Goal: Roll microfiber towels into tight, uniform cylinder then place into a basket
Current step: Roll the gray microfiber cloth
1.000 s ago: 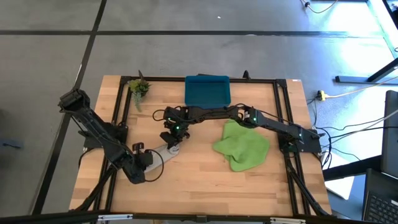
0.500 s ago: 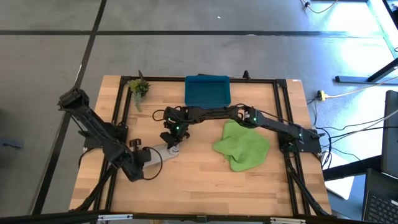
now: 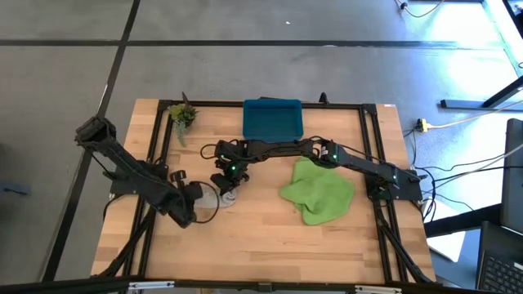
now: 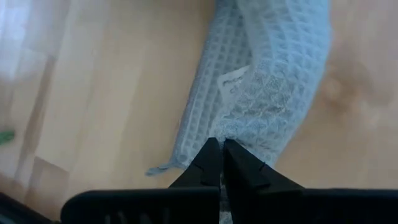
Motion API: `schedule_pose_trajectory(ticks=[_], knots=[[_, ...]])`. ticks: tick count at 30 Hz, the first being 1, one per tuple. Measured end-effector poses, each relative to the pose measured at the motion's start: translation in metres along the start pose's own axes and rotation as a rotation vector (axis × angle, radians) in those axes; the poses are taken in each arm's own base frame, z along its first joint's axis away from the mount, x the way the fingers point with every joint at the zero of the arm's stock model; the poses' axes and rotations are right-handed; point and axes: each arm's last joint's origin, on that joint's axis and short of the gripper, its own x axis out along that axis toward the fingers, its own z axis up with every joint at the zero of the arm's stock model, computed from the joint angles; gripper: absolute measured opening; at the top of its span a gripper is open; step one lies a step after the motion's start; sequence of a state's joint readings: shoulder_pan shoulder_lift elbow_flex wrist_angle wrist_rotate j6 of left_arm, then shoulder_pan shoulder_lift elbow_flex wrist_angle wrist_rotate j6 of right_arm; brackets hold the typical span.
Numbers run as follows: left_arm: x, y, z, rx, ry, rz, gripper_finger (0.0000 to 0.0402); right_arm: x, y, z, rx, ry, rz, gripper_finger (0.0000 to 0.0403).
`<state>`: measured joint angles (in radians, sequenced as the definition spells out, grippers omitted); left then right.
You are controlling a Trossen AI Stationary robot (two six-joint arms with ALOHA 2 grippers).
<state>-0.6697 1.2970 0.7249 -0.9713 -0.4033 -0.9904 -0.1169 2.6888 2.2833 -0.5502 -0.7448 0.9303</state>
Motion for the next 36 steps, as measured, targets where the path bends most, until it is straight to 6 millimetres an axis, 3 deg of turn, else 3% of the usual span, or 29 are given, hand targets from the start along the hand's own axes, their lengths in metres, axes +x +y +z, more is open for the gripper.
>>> schedule_pose_trajectory(ticks=[19,36], knots=[[0.053,0.028,-0.014,-0.088,0.033,0.083,0.0000,0.000,0.000,0.000,-0.021,-0.001,-0.001,0.0020],[0.060,0.029,-0.018,-0.102,0.024,0.071,0.0000,0.002,0.003,0.002,-0.146,-0.023,0.026,0.0055]])
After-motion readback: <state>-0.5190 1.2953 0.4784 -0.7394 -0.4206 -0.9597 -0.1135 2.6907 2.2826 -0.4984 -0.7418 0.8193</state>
